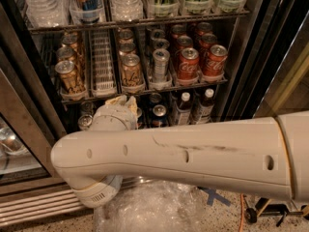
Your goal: Pick orange can from middle shelf of fridge
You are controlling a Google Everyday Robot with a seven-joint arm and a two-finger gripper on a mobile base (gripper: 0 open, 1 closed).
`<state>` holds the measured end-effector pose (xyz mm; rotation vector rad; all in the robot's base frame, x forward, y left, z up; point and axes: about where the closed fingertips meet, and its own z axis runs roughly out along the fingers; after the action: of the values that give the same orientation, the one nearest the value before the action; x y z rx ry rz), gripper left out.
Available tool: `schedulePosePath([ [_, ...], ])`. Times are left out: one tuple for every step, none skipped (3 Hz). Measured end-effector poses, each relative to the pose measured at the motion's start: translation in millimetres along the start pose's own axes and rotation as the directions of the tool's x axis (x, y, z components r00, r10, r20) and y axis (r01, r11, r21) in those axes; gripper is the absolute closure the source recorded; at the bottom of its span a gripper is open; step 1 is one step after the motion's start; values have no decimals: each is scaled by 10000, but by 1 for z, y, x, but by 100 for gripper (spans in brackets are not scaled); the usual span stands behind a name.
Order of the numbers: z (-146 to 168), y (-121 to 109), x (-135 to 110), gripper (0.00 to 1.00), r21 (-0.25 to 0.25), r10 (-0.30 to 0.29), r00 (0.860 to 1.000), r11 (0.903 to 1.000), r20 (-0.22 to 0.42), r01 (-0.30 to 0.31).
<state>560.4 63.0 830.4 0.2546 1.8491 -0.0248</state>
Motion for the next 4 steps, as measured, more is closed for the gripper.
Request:
schedulePosePath([
  [0, 0, 0, 68, 0, 0, 10000, 10000, 0, 0],
  [0, 0, 0, 50, 0, 0, 10000, 10000, 0, 0],
  [0, 0, 0, 25, 0, 0, 10000, 10000, 1, 0],
  [0, 0, 0, 6, 1, 0, 10000, 10000, 2, 0],
])
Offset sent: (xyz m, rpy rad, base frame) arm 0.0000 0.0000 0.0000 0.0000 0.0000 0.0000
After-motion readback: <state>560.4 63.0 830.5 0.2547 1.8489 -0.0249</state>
